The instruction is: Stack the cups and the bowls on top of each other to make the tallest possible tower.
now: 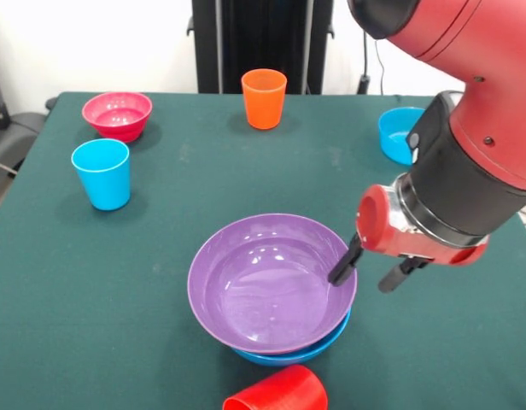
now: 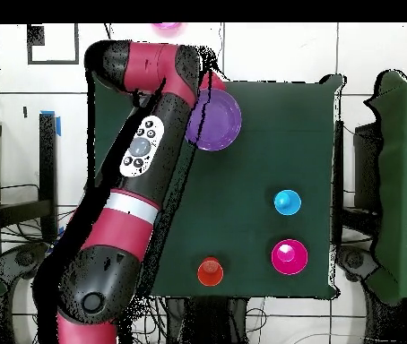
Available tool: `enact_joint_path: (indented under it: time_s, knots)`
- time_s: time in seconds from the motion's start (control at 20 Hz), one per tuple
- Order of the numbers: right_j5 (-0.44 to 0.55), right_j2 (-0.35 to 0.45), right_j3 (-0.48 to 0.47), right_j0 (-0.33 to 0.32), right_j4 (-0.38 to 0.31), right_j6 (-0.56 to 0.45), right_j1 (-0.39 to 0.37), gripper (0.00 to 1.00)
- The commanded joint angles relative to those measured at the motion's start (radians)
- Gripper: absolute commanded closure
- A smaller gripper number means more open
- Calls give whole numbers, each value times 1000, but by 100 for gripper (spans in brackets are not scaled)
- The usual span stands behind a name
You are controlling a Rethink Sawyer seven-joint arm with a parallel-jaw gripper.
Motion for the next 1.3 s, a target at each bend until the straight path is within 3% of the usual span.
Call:
enact_joint_path:
  time_s: [0.05,0.45,0.85,1.3]
  knots:
    - [70,118,111,15,-79,167,6,0]
    - [45,114,126,18,-89,227,25,0]
    - [19,176,171,43,-48,314,27,0]
    - [-17,245,224,66,-50,384,18,0]
